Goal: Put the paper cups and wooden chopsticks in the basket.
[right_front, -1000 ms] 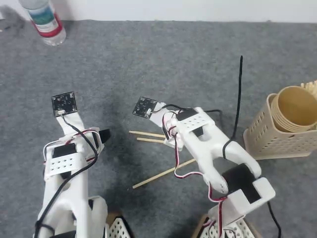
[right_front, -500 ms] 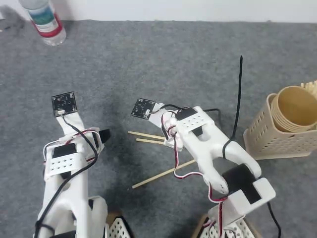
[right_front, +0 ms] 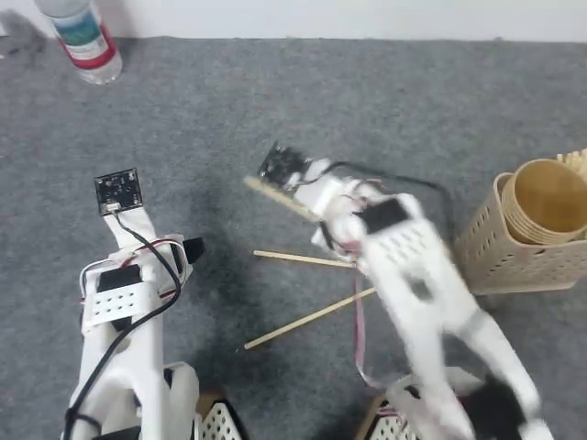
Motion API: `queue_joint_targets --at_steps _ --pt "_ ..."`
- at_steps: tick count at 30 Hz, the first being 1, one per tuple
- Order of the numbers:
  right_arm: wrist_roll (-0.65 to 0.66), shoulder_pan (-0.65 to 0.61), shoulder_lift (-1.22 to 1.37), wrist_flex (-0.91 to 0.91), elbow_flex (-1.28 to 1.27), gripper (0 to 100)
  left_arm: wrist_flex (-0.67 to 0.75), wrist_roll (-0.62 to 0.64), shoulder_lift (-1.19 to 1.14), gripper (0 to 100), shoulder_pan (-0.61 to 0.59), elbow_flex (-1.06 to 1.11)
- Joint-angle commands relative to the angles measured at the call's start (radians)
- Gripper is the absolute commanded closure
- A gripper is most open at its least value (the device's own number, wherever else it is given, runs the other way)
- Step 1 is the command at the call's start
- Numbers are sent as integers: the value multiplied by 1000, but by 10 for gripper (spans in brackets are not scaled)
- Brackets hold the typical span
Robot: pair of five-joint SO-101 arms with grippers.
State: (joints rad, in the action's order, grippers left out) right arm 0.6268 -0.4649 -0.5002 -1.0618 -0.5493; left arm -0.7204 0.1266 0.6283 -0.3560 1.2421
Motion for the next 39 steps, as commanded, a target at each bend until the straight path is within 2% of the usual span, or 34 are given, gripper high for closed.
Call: queue_joint_targets --at_steps 1,5,13,17,20,24,26,32,39 --pt "-11 62 -355 -59 86 991 18 12 9 703 0 -2" --pt "-17 191 -562 -79 127 991 17 12 9 703 0 -2" --pt "-18 605 -869 54 106 991 2 12 9 703 0 -1" --pt "-20 785 -1021 288 -77 991 -5 9 9 703 0 -1" --pt "-32 869 -1162 559 -321 991 -5 9 9 703 0 -1" --pt "-149 949 -1316 938 -631 991 -5 9 9 703 0 -1" --pt "-206 967 -1314 1009 -690 991 -5 9 9 703 0 -1" --pt "-316 1007 -1145 1036 -695 991 -3 11 9 703 0 -1" --pt "-612 1190 -860 1187 -634 991 0 11 9 703 0 -1"
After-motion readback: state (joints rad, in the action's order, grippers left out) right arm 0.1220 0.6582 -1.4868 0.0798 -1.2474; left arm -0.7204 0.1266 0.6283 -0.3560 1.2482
